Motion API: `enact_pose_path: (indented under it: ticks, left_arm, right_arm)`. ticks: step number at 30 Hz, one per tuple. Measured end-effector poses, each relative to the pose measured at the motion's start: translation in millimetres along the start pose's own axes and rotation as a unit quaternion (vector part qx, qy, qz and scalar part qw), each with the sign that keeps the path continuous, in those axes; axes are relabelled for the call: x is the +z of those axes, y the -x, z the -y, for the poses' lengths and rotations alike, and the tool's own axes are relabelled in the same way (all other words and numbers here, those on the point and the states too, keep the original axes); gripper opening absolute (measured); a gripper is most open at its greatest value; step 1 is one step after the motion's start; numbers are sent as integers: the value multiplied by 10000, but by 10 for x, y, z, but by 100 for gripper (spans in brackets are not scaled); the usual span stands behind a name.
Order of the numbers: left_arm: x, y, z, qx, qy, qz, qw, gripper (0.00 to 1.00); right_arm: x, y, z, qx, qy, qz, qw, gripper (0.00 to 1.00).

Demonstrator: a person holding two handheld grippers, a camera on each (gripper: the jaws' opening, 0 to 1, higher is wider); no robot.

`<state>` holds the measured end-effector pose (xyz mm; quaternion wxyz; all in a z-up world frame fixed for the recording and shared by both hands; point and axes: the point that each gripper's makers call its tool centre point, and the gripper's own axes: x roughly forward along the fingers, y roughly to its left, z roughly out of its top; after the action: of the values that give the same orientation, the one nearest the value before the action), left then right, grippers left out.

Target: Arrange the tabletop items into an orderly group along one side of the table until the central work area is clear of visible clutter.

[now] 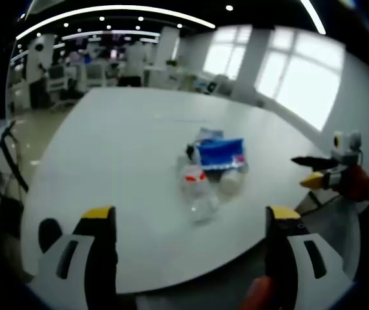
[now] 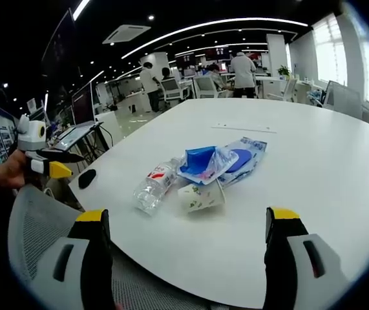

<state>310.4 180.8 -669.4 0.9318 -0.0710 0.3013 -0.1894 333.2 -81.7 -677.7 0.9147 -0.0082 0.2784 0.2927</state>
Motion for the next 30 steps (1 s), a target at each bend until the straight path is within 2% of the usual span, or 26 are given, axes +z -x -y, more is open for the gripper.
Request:
enact_pose_path:
  ticks: [30]
  left_arm:
    - [-22, -11, -19, 31, 57, -53, 10000, 90]
  right_arm:
    - [-29, -16, -40, 106, -5, -73, 9999, 99]
